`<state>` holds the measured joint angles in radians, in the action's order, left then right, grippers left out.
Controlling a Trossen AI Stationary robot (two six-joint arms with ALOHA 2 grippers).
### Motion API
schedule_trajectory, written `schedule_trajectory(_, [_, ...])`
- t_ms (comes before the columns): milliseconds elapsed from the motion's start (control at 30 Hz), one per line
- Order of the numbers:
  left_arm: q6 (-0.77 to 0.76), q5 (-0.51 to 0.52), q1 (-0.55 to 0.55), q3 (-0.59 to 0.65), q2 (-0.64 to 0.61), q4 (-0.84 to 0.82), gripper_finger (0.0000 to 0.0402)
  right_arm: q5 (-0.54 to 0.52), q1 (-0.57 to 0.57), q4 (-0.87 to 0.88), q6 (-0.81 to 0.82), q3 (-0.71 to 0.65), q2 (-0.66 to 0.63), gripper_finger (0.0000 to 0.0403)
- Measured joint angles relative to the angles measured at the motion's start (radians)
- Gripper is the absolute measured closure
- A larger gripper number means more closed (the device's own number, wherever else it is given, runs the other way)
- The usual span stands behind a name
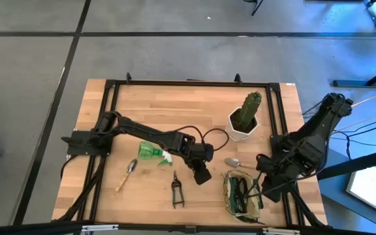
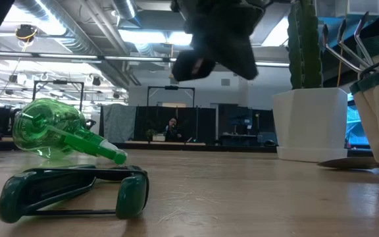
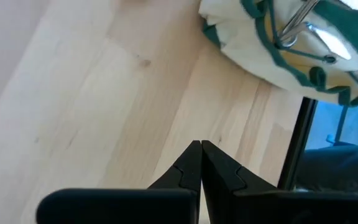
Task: Pick & Place Garden tools in Gardening bag
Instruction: Put the right hand trowel into the side pocket of the white bag
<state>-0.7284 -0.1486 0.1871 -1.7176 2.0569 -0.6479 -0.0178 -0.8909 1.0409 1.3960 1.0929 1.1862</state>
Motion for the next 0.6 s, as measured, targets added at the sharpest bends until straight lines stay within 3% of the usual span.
schedule_trajectory(167, [0.029, -0.016, -0.019, 0.000, -0.017, -0.091, 0.0400, -0.045, 0.001, 0.080, -0.019, 0.012, -0.001, 0.0377])
schedule_trajectory(267, [0.061, -0.057, -0.037, 0.000, -0.017, -0.125, 0.0399, -0.079, 0.010, 0.130, -0.054, 0.012, -0.004, 0.0332])
schedule_trajectory(467, [0.149, -0.036, -0.098, 0.000, -0.017, -0.169, 0.0399, -0.070, 0.097, 0.254, -0.168, 0.012, -0.006, 0.0228])
schedule_trajectory(600, [0.232, -0.127, -0.158, 0.000, -0.017, -0.160, 0.0400, -0.015, 0.208, 0.256, -0.276, 0.012, -0.006, 0.0200])
